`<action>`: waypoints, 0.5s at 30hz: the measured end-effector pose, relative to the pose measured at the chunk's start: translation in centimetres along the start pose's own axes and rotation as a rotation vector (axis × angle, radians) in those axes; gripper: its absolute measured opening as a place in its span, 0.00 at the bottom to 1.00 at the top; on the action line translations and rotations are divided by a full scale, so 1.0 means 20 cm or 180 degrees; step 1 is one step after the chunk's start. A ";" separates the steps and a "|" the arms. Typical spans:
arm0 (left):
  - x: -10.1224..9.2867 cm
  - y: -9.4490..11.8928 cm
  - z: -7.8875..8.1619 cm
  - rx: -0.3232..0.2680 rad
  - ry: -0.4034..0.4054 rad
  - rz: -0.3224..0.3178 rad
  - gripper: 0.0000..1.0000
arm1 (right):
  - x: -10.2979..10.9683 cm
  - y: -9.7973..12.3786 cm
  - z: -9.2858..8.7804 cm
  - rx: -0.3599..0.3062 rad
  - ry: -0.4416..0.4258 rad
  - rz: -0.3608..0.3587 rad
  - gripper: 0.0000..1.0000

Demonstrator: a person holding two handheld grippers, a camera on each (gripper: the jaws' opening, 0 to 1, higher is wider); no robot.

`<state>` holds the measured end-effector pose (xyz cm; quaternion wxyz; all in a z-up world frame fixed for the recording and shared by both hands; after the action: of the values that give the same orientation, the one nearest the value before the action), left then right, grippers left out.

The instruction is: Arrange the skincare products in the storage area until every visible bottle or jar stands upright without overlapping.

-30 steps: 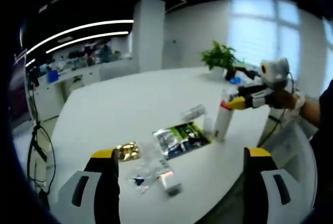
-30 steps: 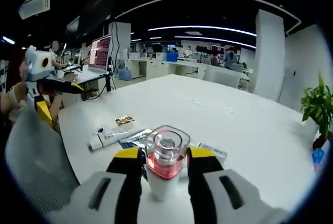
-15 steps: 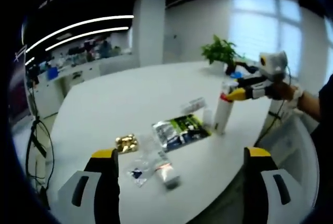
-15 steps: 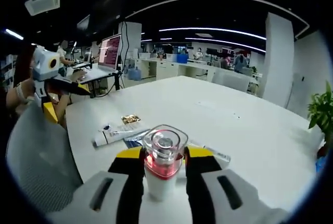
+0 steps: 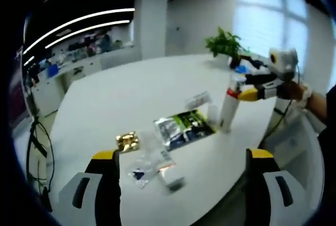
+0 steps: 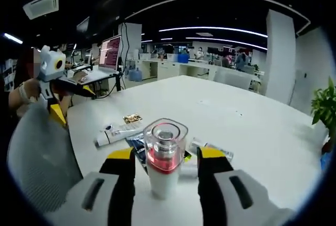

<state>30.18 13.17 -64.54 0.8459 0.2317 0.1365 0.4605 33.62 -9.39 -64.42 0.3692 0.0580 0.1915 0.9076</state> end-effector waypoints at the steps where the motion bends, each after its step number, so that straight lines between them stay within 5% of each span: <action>1: 0.00 -0.01 0.01 0.0010 -0.0013 0.0003 0.96 | 0.00 0.00 0.00 0.0007 -0.0007 0.0000 0.50; 15: 0.01 -0.18 0.00 0.0345 -0.0225 -0.0048 0.90 | 0.05 0.06 -0.05 0.0102 -0.0180 0.0037 0.73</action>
<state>32.82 11.79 -66.39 0.8399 0.2923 0.1331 0.4375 31.83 -9.78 -64.86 0.3681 0.0907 0.1952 0.9045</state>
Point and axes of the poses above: the point that each gripper's makers call its tool centre point, and the gripper's own axes: y roughly backward along the fingers, x roughly to its left, z roughly out of its top, the point moved 2 cm from there along y, roughly backward along the fingers, and after that the axes turned 6 degrees about z, right-handed, at the moved point
